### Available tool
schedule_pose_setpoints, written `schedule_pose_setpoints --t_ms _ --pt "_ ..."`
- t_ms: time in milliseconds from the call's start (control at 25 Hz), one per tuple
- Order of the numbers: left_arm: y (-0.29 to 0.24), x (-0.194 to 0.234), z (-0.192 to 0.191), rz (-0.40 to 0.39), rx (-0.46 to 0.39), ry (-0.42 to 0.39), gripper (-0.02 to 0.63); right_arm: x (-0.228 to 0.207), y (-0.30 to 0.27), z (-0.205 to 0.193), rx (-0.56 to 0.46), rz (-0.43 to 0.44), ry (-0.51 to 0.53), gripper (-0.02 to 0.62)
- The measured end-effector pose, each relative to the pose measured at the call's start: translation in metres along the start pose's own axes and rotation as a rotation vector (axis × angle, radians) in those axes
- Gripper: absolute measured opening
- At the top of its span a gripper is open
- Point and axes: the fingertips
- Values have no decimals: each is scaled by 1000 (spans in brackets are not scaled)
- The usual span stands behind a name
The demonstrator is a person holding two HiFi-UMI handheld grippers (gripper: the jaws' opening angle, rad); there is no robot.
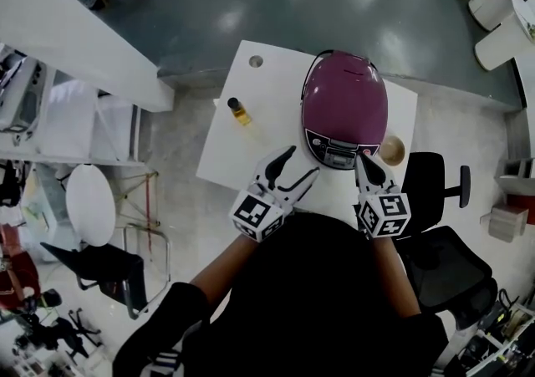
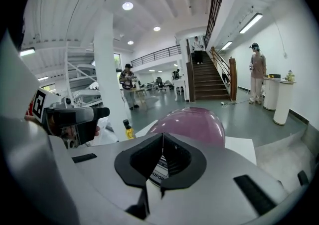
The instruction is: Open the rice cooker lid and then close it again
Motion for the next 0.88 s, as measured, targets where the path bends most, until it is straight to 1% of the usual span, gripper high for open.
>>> schedule_pose_setpoints --t_ms 240,400,560,760,880 --pt "1 8 -3 -34 -5 8 258 5 -24 -16 81 -6 47 3" --pt "0 12 -5 -59 0 21 258 3 -40 -26 111 -38 72 3" --pt "-4 14 -5 -94 0 14 258 2 -53 -36 150 -54 106 3" --pt "-7 20 -5 -105 9 29 258 2 -66 -50 214 -65 112 3" --pt "-6 25 -4 -100 23 48 258 2 -68 -54 219 -82 121 3"
Point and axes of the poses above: the fingertips, and each gripper's own axes: y backward along the fingers, x to its left, z out of its top, and after that the axes turned 11 degrees about -z, right-handed
